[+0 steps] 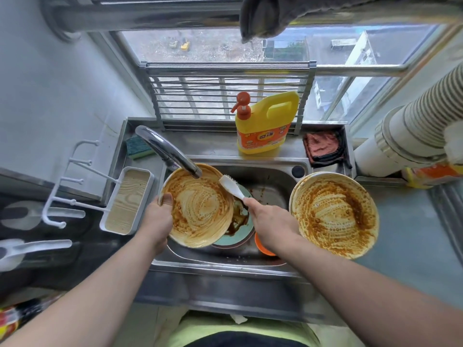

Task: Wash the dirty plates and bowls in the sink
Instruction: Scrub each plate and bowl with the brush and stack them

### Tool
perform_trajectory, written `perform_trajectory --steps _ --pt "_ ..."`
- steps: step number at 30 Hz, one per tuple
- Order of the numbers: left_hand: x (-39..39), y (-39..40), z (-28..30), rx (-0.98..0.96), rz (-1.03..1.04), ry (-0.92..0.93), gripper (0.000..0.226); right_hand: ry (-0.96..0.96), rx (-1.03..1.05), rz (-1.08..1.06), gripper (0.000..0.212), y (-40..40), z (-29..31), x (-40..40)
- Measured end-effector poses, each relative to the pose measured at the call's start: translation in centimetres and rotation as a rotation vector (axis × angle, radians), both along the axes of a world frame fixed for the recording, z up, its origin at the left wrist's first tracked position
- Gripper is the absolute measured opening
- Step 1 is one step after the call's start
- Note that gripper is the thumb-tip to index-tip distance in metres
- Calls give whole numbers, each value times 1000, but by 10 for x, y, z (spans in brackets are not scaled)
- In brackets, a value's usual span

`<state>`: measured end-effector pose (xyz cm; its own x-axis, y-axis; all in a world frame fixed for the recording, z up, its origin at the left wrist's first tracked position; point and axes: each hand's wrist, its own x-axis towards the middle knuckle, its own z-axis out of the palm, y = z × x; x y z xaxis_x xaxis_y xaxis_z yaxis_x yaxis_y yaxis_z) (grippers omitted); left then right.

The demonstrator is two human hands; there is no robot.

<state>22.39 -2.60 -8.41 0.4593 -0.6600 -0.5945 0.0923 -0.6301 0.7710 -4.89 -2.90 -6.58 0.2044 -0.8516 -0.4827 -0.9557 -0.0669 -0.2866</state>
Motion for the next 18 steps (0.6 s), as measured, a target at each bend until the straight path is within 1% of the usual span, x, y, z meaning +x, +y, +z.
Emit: perform_trajectory --steps 3,6,8,10,12,13,15,16,17,18 --pt "-4 -6 8 -18 113 87 34 -34 65 7 41 17 -5 1" --pt "-9 -9 6 -28 175 133 40 -124 167 13 40 48 -7 1" --pt "-17 -7 0 -38 224 153 41 -170 217 66 39 67 0 6" --pt "-29 -2 -2 -50 266 224 45 -219 238 124 39 75 10 18" --pt "-42 4 -5 -32 297 290 46 -296 226 122 35 71 19 32" --pt "-44 7 -10 -18 319 319 51 -343 218 92 33 67 22 38" --pt "-37 10 -45 -13 346 411 82 -437 215 24 29 59 24 46" --pt "-35 9 -51 -11 349 453 87 -463 221 10 27 59 24 45" --pt "-35 6 -50 -10 357 460 77 -468 233 6 26 60 24 42" --pt "-37 4 -41 6 362 444 62 -454 248 6 26 64 23 36"
